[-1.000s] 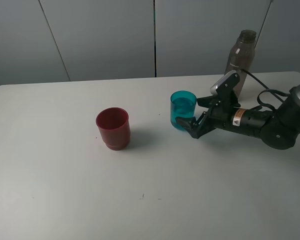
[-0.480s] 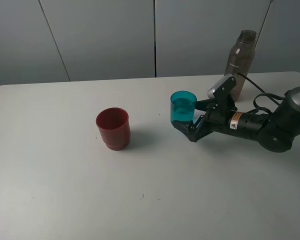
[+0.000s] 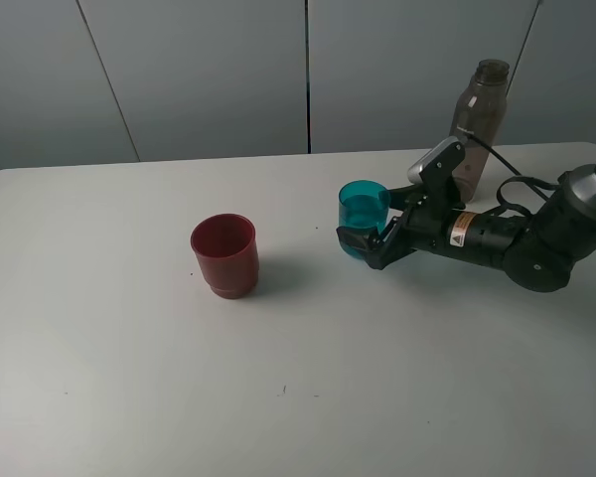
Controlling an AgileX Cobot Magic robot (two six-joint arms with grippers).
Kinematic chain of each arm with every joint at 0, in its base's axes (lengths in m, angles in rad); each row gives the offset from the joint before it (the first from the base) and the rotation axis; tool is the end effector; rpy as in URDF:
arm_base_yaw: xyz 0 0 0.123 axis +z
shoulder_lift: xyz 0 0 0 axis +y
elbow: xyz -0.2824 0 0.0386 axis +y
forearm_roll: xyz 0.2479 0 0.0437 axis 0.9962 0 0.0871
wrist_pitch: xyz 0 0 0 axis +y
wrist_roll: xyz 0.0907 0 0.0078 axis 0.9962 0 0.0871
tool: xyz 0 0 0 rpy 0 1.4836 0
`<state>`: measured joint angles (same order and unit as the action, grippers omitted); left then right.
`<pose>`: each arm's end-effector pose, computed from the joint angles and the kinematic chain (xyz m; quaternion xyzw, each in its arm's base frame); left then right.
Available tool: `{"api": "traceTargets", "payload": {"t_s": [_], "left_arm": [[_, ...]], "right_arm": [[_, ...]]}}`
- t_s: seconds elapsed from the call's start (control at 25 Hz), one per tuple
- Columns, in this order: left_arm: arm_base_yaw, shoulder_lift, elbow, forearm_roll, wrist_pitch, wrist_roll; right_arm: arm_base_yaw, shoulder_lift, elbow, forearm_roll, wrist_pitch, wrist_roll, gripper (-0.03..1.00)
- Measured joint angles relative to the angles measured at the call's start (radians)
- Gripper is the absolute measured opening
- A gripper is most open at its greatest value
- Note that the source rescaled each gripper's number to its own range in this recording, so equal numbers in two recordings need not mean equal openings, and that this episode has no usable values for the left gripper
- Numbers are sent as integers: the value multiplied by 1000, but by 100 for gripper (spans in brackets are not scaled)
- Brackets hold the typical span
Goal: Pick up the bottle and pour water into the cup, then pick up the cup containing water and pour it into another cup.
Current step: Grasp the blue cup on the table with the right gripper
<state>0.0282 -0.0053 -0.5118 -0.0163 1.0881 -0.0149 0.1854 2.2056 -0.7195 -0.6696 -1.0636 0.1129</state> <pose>-0.0082 -0.0015 0.2782 -0.0179 0.8557 -0.0047 0.5172 0.3173 0.1097 0.0512 -0.3242 0.7587 0.2214 0.5199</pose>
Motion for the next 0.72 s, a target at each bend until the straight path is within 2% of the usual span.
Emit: {"api": "traceTargets", "payload": {"t_s": [0.52,0.72], "left_arm": [[0,0,0,0,0,0],[0,0,0,0,0,0]], "right_arm": [[0,74,-28,-21,-52,9,100],[34,116,-69,-19,-69,28,100]]}}
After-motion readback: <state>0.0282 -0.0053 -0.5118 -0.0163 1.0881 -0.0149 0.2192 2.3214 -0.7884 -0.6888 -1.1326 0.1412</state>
